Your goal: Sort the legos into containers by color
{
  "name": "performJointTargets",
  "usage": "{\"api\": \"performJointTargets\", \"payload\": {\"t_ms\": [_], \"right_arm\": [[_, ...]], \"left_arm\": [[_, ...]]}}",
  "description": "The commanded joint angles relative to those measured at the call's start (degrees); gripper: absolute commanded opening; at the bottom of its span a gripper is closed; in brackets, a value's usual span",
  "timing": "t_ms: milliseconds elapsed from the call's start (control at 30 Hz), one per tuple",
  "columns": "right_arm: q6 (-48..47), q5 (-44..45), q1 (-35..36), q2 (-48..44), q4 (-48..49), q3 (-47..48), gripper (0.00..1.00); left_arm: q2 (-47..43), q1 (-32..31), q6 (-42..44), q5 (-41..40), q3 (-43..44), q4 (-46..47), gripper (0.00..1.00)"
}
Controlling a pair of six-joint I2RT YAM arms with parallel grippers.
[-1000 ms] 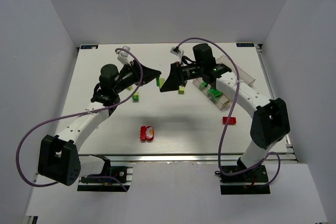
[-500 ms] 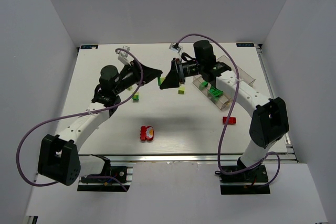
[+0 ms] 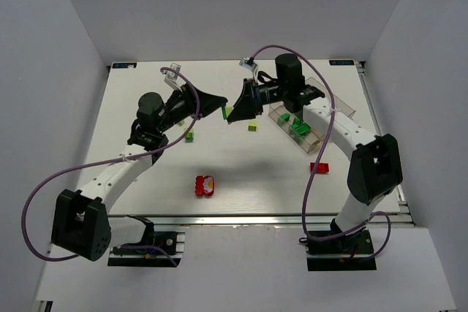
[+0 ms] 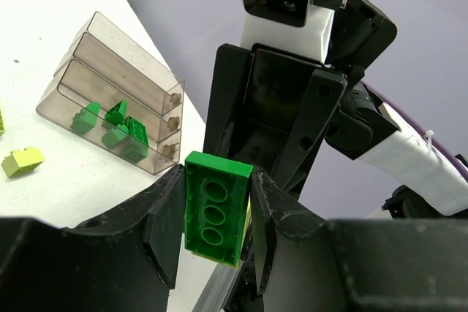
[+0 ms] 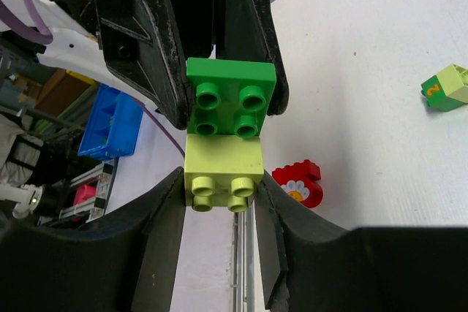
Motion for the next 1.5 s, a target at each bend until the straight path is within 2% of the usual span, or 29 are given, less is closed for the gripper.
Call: {"api": "performJointTargets", "payload": {"t_ms": [0, 300, 467, 500, 533, 600, 633, 833, 1033, 1200, 1467], "right_arm": [[0.1, -5.8, -0.6, -1.2, 5.4, 0.6, 0.0], [-0.8, -5.5, -7.7, -4.1, 5.0, -3.6, 0.0], [-3.8, -4.1, -10.2, -5.4, 1.2, -4.9, 0.0], [-6.0, -2.4, -11.3, -5.9, -2.1, -4.5, 0.0], [-13.9, 4.0, -11.8, -6.1, -11.3, -2.8, 0.0], [-21.1, 14.4, -13.5, -7.1, -18.2, -1.9, 0.0], [-26.3, 24.9, -14.2, -7.7, -19.9, -2.4, 0.0], [-29.4, 45.5, -24.1, -8.6, -19.8, -7.5, 0.0], [-37.6, 55.2, -26.2, -7.3, -14.7, -10.6, 0.0], [-38.5, 56.7, -27.2, -2.8, -13.6, -9.7, 0.01], [-37.6, 58.8, -28.5, 4.5, -13.1, -4.9, 0.2]], "left_arm": [[-1.6, -0.2, 2.4, -0.8, -0.7, -3.1, 0.0], [-1.9, 1.0, 6.5, -1.9, -0.3, -7.3, 0.0], [-0.8, 1.3, 6.8, -1.5, -0.1, -7.3, 0.0], [-0.2, 1.3, 6.7, -1.3, 0.2, -7.1, 0.0], [0.1, 1.3, 6.5, -0.9, 0.4, -6.8, 0.0], [0.6, 1.3, 5.8, -0.6, 0.7, -6.1, 0.0], [1.4, 1.2, 5.4, -0.2, 0.7, -5.2, 0.0], [5.9, -1.9, 3.9, 0.4, 2.6, -2.6, 0.0], [15.9, -7.6, 4.2, -0.5, 9.1, -1.6, 0.0], [27.3, -11.4, 3.2, -2.2, 17.5, 0.7, 0.0], [43.8, -16.6, 1.2, -4.0, 33.2, 2.4, 0.0]]}}
